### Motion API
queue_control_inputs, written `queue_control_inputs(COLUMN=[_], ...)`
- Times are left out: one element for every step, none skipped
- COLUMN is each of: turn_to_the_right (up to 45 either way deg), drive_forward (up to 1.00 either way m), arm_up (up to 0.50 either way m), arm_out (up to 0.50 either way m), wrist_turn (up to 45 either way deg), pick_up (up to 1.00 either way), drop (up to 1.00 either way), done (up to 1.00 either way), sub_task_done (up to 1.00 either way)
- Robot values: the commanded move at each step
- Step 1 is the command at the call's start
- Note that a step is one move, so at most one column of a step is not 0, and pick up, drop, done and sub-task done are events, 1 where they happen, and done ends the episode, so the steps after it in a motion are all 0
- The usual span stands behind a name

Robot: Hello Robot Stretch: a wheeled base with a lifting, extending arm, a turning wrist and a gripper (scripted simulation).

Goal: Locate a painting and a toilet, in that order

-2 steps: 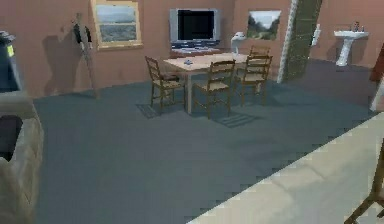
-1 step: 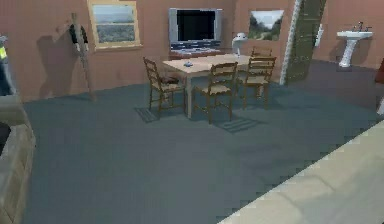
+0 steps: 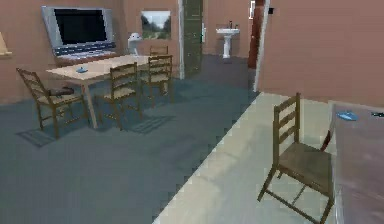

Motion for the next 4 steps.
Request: queue_control_inputs(turn_to_the_right=[0.0,0.0,9.0,0.0], drive_forward=[1.0,0.35,0.0,1.0], arm_up=[0.0,0.0,0.0,0.0], arm_out=[0.0,0.0,0.0,0.0], wrist_turn=[0.0,0.0,0.0,0.0], pick_up=[0.0,0.0,0.0,0.0], drop=[0.0,0.0,0.0,0.0], done=[0.0,0.0,0.0,0.0], sub_task_done=[0.0,0.0,0.0,0.0])
